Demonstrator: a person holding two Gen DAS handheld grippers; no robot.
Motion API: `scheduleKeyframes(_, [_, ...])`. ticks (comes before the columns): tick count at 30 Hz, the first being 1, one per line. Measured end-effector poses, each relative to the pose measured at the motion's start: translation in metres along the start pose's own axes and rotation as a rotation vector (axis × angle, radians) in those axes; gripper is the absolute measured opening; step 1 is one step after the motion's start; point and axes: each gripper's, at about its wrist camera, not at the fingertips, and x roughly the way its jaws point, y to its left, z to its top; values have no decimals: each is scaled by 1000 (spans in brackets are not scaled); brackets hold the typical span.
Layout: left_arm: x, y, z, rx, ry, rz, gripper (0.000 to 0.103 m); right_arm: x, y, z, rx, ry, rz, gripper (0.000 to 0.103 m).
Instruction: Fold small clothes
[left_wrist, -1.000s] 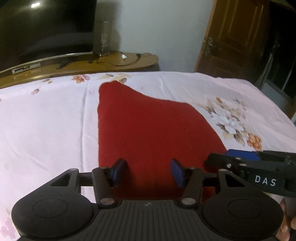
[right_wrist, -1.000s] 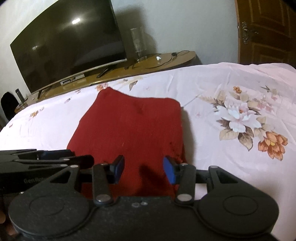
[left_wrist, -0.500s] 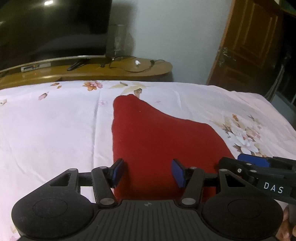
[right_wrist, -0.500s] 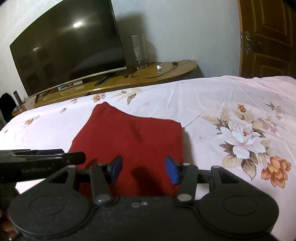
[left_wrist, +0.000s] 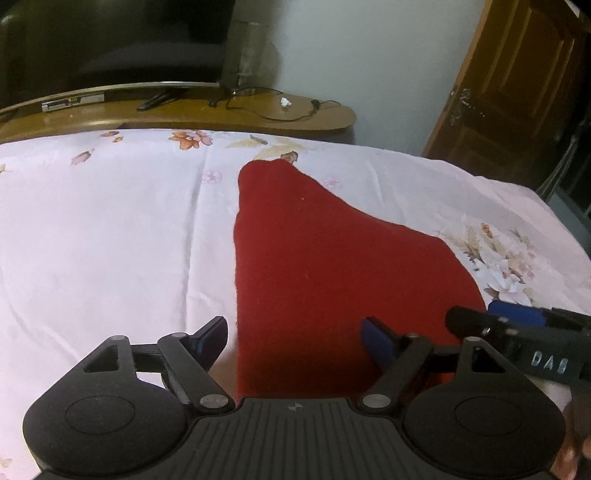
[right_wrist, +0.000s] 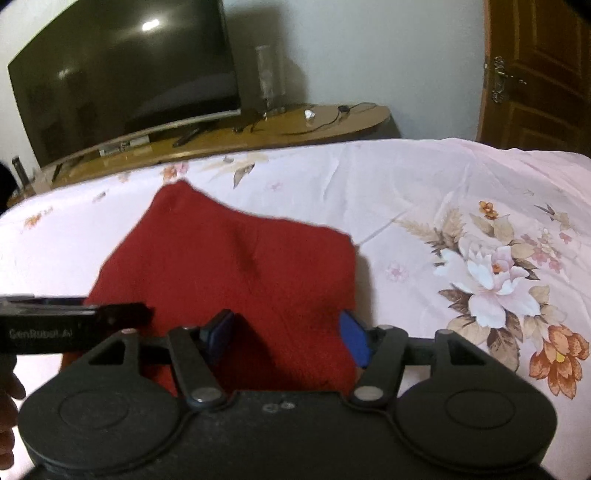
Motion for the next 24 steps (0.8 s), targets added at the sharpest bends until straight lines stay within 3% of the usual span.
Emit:
scheduleKeyframes(3, [0, 10, 1, -31, 20, -34, 79, -3, -10, 3, 29, 4, 10, 76])
scheduleKeyframes(14, [23, 16, -6, -136, 71, -114, 79, 18, -32, -5, 125, 105, 76, 80])
scheduleKeyframes(19, [28, 14, -8, -165, 86, -139, 79, 24, -40, -6, 166, 127, 92, 88])
scheduleKeyframes(24, [32, 13, -10, -169, 84, -153, 79, 32, -49, -10, 233, 149, 148, 86])
